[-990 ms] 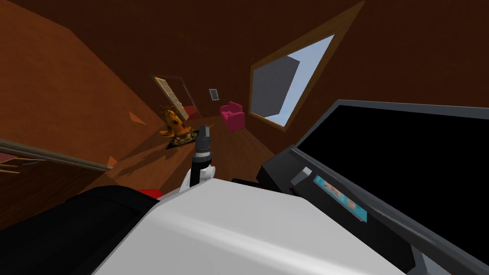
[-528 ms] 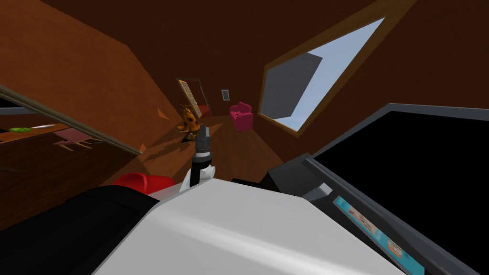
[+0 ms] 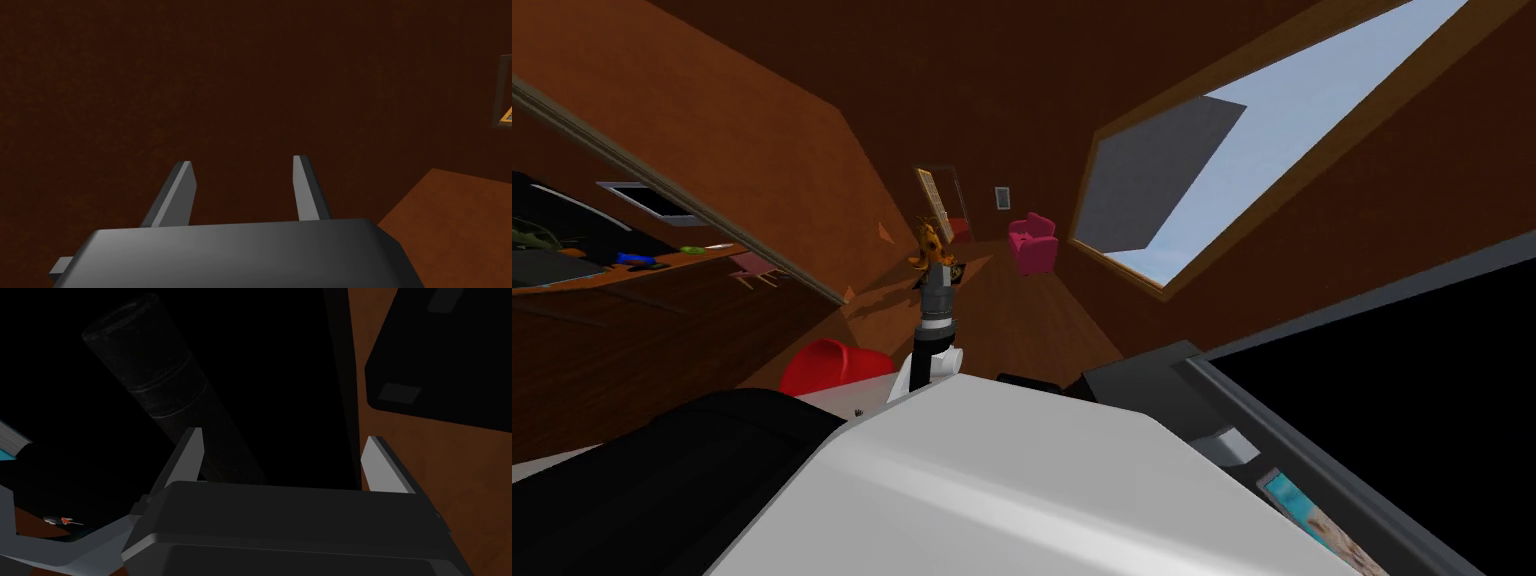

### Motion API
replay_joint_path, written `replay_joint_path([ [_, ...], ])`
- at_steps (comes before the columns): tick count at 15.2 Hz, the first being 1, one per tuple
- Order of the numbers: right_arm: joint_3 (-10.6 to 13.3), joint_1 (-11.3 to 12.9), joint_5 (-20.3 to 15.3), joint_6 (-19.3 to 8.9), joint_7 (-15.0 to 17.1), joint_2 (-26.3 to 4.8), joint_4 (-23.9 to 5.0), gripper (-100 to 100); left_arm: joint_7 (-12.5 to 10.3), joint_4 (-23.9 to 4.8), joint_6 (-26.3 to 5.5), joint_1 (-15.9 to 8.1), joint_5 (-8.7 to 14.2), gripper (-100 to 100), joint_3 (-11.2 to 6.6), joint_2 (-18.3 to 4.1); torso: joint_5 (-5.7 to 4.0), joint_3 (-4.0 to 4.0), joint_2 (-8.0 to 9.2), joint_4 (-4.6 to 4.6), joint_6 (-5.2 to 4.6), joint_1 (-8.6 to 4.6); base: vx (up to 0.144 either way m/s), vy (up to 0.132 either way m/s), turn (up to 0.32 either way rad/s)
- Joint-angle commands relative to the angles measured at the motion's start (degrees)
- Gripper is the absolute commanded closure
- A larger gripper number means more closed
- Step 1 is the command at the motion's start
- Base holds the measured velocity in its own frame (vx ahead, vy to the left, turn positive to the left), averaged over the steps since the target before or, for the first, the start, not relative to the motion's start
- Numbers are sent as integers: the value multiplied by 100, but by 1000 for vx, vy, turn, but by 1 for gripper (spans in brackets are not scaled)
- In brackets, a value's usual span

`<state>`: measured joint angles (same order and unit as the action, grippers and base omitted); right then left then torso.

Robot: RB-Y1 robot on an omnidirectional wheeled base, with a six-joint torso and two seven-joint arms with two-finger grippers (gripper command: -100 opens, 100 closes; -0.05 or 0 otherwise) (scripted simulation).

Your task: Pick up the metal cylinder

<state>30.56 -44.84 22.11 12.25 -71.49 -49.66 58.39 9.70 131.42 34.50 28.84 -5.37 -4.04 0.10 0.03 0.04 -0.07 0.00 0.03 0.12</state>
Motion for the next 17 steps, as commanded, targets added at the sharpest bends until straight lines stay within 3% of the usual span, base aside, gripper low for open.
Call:
replay_joint_path([
  [1, 35, -44, 59, -48, -159, -45, -68, -100, 0, 0, 0, 0, 0, 0, 0, 0, 0, 0, 0, 0, 0, 0, 67, -7, 203],
  [3, 174, -12, 171, -125, -435, -53, -317, -100, 0, 0, 0, 0, 0, 0, 0, 0, 1, 1, -1, -1, 0, -2, 66, -14, 278],
  [9, 425, 93, 340, -249, -839, 41, -663, -100, 0, 0, 0, 0, 0, 0, -1, 0, -2, 4, -6, -2, 0, -13, 70, -35, 238],
  [10, 378, 69, 305, -196, -753, 21, -622, -100, 0, 0, 0, 0, 0, 0, -1, 0, -3, 2, -3, -1, -2, -13, 34, -30, 62],
  [14, 347, 507, -62, -418, -531, 454, -1028, -100, 0, 0, 0, -1, 0, 0, 0, 0, -3, -25, 47, 9, -4, -10, -64, -39, 81],
  [15, 380, 423, 31, -332, -588, 355, -969, -100, 0, 0, 0, -1, 0, 0, -1, 0, -4, -30, 54, 11, -5, -11, -47, -26, 29],
  [16, 373, 442, 12, -355, -570, 374, -981, 100, 0, 0, 0, -1, 0, 0, -1, 0, -2, -29, 51, 11, -7, -7, -16, -10, 2],
  [17, 374, 441, 13, -357, -569, 373, -981, 100, 0, 0, 0, 0, 0, 0, -1, 0, -1, -25, 43, 9, -7, -1, -8, -2, -2],
])
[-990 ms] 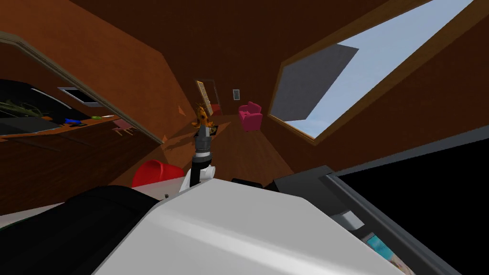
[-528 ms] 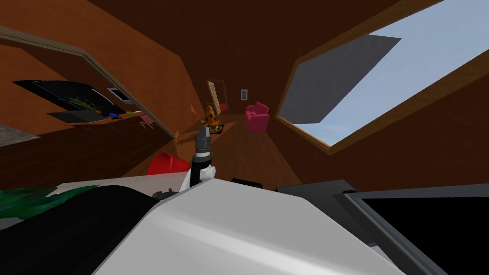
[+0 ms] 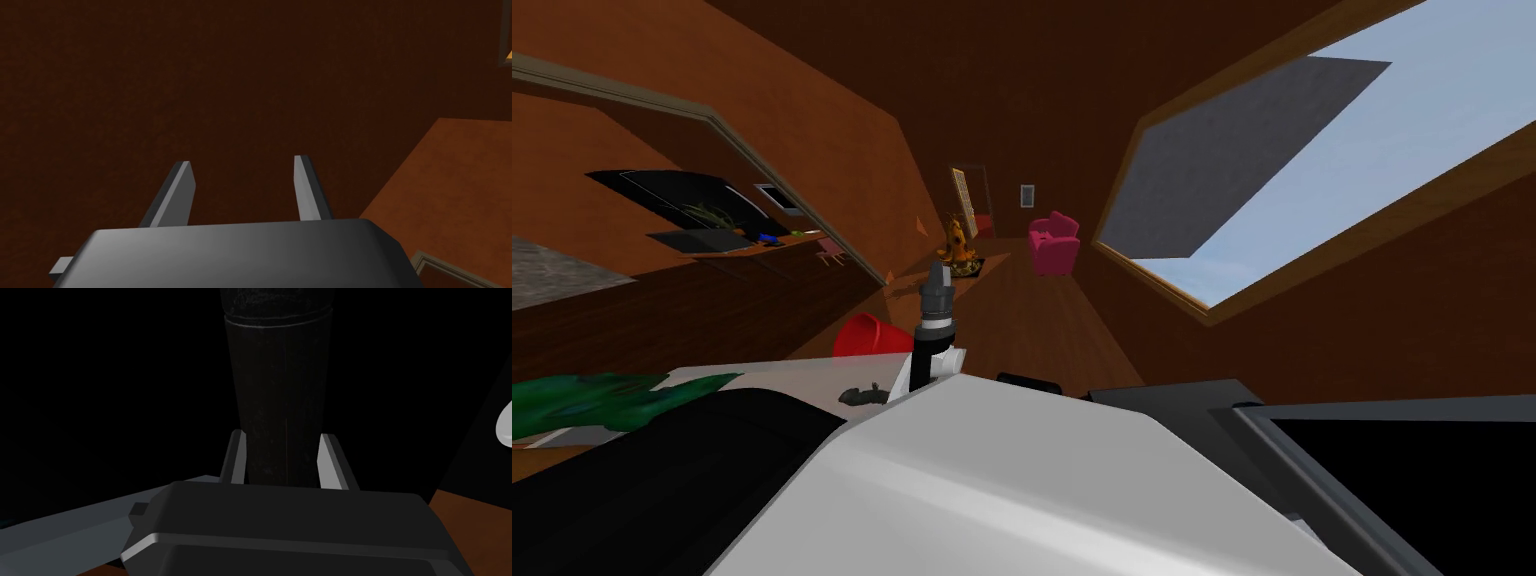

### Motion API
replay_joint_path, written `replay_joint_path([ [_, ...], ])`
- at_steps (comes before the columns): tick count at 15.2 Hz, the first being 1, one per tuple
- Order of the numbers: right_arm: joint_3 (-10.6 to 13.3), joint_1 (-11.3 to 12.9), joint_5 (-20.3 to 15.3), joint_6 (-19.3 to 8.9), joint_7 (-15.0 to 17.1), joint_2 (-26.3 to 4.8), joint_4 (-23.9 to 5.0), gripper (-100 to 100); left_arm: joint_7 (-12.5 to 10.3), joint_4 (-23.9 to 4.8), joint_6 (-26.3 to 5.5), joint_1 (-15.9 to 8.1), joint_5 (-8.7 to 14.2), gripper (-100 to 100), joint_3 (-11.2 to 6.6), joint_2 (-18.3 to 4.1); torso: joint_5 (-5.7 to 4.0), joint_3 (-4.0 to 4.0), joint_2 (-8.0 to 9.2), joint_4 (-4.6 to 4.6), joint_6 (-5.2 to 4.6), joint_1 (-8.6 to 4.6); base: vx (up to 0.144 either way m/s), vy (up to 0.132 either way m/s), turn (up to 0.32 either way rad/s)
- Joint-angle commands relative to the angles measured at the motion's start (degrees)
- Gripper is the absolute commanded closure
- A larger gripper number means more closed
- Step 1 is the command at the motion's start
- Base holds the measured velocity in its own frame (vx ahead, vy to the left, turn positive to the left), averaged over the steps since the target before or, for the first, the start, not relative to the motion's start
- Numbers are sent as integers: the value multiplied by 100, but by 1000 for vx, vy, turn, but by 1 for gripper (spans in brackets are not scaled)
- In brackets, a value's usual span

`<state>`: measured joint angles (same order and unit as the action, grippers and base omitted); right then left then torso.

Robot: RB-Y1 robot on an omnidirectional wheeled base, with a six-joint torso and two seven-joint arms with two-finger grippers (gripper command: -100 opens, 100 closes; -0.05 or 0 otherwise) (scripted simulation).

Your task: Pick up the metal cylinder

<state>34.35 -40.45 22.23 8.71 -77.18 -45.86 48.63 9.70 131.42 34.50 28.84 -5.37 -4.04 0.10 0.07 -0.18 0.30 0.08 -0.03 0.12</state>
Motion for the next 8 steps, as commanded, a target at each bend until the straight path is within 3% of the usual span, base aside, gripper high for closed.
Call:
replay_joint_path([
  [1, 0, 0, 0, 0, 0, 0, 0, 100, 0, 0, 0, 0, 0, 0, 0, 0, 0, 0, 0, 0, 0, 0, 0, 0, 0],
  [3, -2, 1, -3, 1, -6, -8, -2, 100, 0, 0, 0, 0, 0, 0, 0, 0, -7, 2, -4, 0, -5, -3, 0, 0, 0],
  [4, -7, -191, 151, 64, -110, -183, 182, 100, 0, 0, 0, 0, 0, 0, 0, 0, -7, 3, -5, -1, -4, -4, 29, 20, -86],
  [7, 9, -364, 300, 149, -209, -355, 339, 100, 0, 0, 0, 1, 0, 0, 0, 0, 0, 16, -28, -8, -11, 18, 73, 48, -90],
  [8, 1, -292, 229, 129, -179, -253, 228, 100, 0, 0, 0, 1, 0, 0, 0, 0, 2, 19, -34, -8, -8, 22, 43, 28, -27],
])
